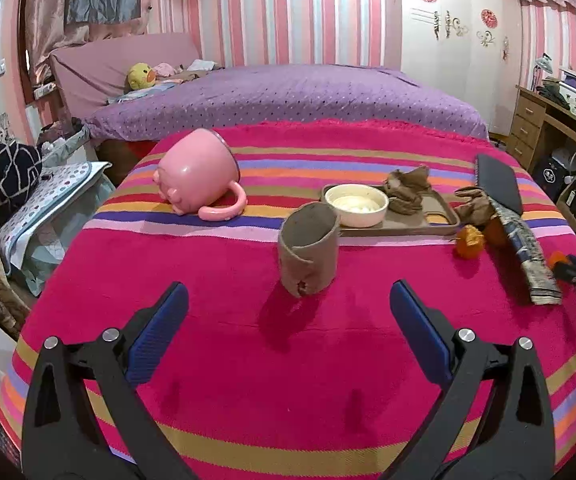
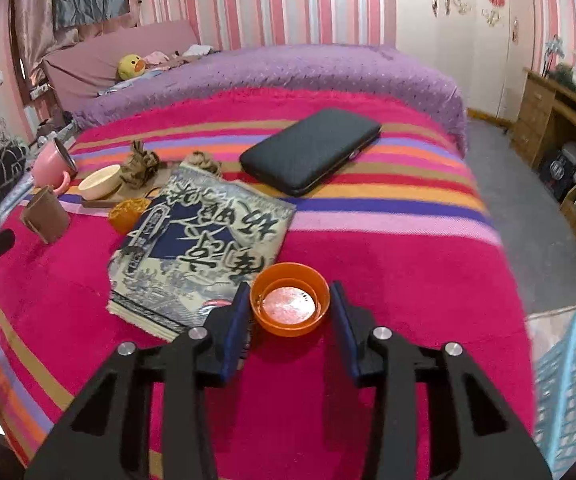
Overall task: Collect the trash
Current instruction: 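Grasp the orange lid with the right tool while the left tool grasps the brown cup, then carry the orange lid to the blue basket and open the right tool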
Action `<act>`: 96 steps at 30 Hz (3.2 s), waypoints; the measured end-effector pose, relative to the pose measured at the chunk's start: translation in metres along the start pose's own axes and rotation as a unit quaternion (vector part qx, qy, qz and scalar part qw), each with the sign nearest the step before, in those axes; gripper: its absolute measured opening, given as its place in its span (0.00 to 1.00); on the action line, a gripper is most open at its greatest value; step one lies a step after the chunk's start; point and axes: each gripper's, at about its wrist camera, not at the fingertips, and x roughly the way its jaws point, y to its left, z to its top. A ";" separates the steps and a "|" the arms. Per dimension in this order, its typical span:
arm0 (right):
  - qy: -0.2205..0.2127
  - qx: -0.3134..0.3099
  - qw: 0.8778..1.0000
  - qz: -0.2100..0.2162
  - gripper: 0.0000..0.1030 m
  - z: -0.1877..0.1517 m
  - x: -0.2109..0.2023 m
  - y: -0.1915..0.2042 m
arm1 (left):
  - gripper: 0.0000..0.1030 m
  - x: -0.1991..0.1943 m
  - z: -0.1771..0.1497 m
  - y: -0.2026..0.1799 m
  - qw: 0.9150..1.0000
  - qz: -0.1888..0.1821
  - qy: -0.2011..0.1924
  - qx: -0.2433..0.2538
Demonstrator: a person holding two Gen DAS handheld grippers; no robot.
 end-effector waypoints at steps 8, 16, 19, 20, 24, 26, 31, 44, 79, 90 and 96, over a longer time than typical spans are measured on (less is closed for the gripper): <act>-0.043 -0.014 0.998 -0.039 0.39 0.007 -0.033 -0.017 | 0.94 0.024 0.011 0.006 1.000 0.004 0.003 -0.022; -0.043 -0.014 0.998 -0.050 0.39 0.005 -0.036 -0.031 | 0.63 0.045 0.022 -0.006 0.999 -0.031 0.019 -0.012; -0.045 -0.013 0.998 -0.050 0.39 0.005 -0.038 -0.035 | 0.39 0.046 0.022 -0.015 0.999 -0.042 0.023 0.004; -0.046 -0.014 0.998 -0.049 0.39 0.005 -0.038 -0.036 | 0.32 0.045 0.021 -0.017 0.999 -0.042 0.022 0.009; -0.051 -0.018 0.997 -0.050 0.39 0.004 -0.043 -0.037 | 0.30 0.034 0.019 -0.018 0.999 -0.047 0.015 0.010; -0.054 -0.021 0.997 -0.050 0.39 0.004 -0.046 -0.038 | 0.30 0.026 0.016 -0.021 0.999 -0.047 0.012 0.014; -0.061 -0.020 0.997 -0.049 0.39 0.002 -0.055 -0.046 | 0.30 0.001 0.010 -0.034 0.999 -0.038 -0.002 0.033; -0.088 -0.012 0.994 -0.069 0.39 -0.016 -0.102 -0.103 | 0.30 -0.064 0.004 -0.116 0.994 -0.063 -0.056 0.063; -0.098 0.143 0.963 -0.207 0.39 -0.116 -0.180 -0.324 | 0.62 -0.106 -0.055 -0.480 0.949 -0.267 -0.027 0.167; -0.094 0.140 0.966 -0.198 0.39 -0.115 -0.173 -0.318 | 0.91 -0.099 -0.036 -0.444 0.960 -0.226 -0.064 0.150; -0.087 0.137 0.966 -0.199 0.44 -0.110 -0.159 -0.307 | 0.93 -0.093 -0.032 -0.421 0.966 -0.211 -0.061 0.139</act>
